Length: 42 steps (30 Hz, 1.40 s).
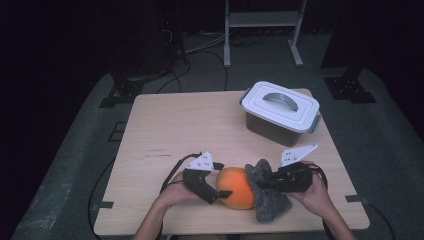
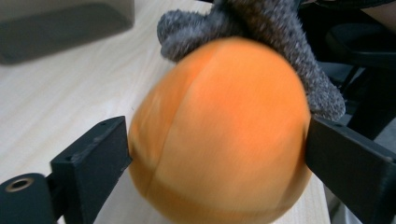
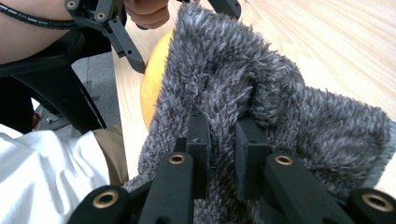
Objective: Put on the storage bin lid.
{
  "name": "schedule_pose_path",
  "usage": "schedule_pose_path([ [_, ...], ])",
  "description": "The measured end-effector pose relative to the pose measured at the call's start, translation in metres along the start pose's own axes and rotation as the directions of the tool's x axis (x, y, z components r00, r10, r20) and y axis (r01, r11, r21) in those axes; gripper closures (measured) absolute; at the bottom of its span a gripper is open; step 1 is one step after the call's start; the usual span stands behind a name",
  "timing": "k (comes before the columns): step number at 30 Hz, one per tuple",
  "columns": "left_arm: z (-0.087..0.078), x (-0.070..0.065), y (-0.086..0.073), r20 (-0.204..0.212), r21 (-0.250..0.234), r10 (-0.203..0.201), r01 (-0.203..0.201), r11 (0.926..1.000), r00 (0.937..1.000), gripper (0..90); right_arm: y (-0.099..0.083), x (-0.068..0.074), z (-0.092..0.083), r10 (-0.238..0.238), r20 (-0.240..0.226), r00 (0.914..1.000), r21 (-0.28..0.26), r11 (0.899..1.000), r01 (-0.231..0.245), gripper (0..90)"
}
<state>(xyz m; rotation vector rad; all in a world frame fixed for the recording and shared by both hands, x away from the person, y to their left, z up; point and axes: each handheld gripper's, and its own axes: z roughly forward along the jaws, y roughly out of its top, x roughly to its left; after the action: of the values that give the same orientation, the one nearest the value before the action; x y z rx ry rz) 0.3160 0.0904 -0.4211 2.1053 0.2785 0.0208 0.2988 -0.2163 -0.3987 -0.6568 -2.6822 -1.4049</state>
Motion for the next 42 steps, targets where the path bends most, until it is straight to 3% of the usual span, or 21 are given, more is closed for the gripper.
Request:
schedule_pose_path([
  [4, 0.005, 0.003, -0.006, 0.035, 0.001, -0.018, 0.018, 0.9998, 0.9992, 5.9, -0.005, -0.005, -0.003, 0.021, -0.005, 0.9998, 0.006, 1.0, -0.021, 77.8],
  [5, 0.005, 0.003, -0.007, 0.051, -0.01, -0.023, 0.024, 0.9997, 0.9984, 9.7, -0.007, -0.007, -0.003, 0.031, -0.004, 0.9995, 0.006, 1.0, -0.031, 77.8],
  [9, 0.002, 0.001, -0.006, 0.027, -0.019, -0.016, 0.016, 0.9997, 0.9995, 30.3, -0.008, -0.011, -0.005, 0.042, -0.01, 0.9991, 0.005, 0.999, -0.042, 77.8],
  [13, -0.005, -0.002, 0.001, -0.007, -0.03, 0.01, -0.011, 0.9995, 0.9999, 38.9, -0.002, -0.007, -0.012, 0.034, 0.004, 0.9994, -0.023, 0.999, -0.034, 78.0],
  [17, -0.008, -0.01, 0.01, -0.064, 0.001, 0.075, -0.075, 0.9972, 0.9952, 39.9, 0.011, 0.002, -0.018, 0.013, 0.02, 0.9997, -0.093, 0.996, -0.011, 78.2],
  [20, -0.01, -0.013, 0.013, -0.098, 0.017, 0.102, -0.1, 0.9948, 0.99, 40.0, 0.019, 0.007, -0.011, -0.006, 0.046, 0.9989, -0.074, 0.997, 0.01, 78.1],
  [24, -0.022, -0.009, 0.016, -0.127, -0.013, 0.081, -0.083, 0.9964, 0.9886, 41.2, 0.011, -0.001, -0.003, 0.029, 0.039, 0.9988, -0.066, 0.997, -0.026, 78.1],
  [27, -0.029, -0.007, 0.015, -0.157, -0.023, 0.07, -0.074, 0.997, 0.9851, 40.7, 0.002, -0.011, 0.008, 0.06, 0.047, 0.9971, -0.022, 0.998, -0.059, 78.0],
  [30, -0.029, -0.007, 0.014, -0.156, -0.008, 0.076, -0.078, 0.9969, 0.9848, 40.2, -0.001, -0.015, 0.012, 0.081, 0.035, 0.9961, -0.013, 0.997, -0.081, 78.0],
  [36, -0.02, -0.016, 0.02, -0.147, 0.024, 0.118, -0.115, 0.993, 0.9821, 39.0, 0.016, 0.002, -0.005, 0.035, 0.044, 0.9984, -0.1, 0.995, -0.031, 78.0],
  [39, -0.017, -0.02, 0.022, -0.142, 0.025, 0.127, -0.125, 0.9919, 0.9816, 39.1, 0.02, 0.008, -0.003, 0.013, 0.041, 0.9991, -0.095, 0.995, -0.009, 78.0],
  [42, -0.016, -0.02, 0.022, -0.146, 0.024, 0.131, -0.128, 0.9914, 0.9807, 39.5, 0.016, 0.005, 0.003, 0.024, 0.037, 0.999, -0.082, 0.996, -0.021, 77.9],
])
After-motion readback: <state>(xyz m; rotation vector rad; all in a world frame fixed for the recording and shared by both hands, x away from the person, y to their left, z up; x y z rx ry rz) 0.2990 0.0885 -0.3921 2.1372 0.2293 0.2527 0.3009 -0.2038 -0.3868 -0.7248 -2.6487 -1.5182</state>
